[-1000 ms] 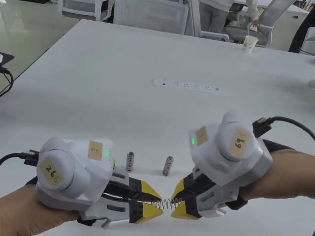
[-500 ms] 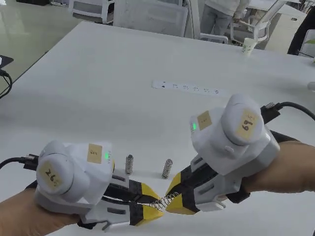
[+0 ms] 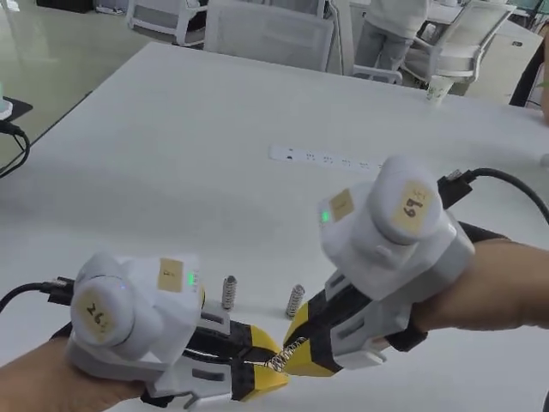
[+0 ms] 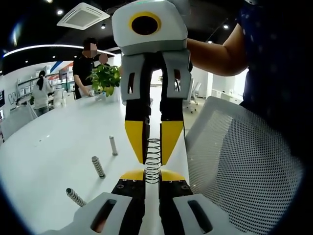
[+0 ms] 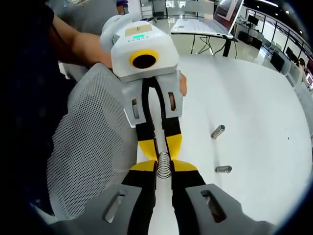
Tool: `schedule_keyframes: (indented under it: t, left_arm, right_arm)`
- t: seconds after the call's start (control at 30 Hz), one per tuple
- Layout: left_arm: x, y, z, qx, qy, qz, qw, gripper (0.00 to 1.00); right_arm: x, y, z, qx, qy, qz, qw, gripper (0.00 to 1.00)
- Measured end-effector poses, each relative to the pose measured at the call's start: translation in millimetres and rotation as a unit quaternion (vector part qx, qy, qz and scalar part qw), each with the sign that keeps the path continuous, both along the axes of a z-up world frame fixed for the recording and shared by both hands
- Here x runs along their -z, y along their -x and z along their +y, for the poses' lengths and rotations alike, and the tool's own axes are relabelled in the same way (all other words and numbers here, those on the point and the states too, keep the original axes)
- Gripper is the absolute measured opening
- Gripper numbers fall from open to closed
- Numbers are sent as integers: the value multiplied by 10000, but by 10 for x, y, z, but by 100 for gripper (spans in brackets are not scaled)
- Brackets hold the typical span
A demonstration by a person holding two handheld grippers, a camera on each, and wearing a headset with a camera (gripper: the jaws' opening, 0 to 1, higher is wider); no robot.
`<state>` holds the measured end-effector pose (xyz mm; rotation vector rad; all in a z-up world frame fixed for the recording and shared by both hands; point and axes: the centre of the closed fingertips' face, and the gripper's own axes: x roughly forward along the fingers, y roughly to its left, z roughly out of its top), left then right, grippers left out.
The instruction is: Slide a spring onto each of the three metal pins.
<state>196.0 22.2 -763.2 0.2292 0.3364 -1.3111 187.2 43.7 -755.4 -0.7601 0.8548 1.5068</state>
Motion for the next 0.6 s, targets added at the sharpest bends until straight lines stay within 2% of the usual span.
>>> schedule_keyframes:
  t: [0.33, 0.4, 0.6]
  left_arm:
    - [-3, -22, -8, -25, 70, -10, 10000, 1]
    - [-16, -33, -14, -34, 102, -44, 9999, 2]
    - [-23, -50, -27, -43, 130, -80, 9999, 2]
  right_arm:
    - [15, -20, 11, 48, 18, 47, 10000, 8]
    - [-13, -34, 28, 45, -40, -15, 10000, 8]
    - [-8, -53, 3, 103, 80, 9, 9999, 8]
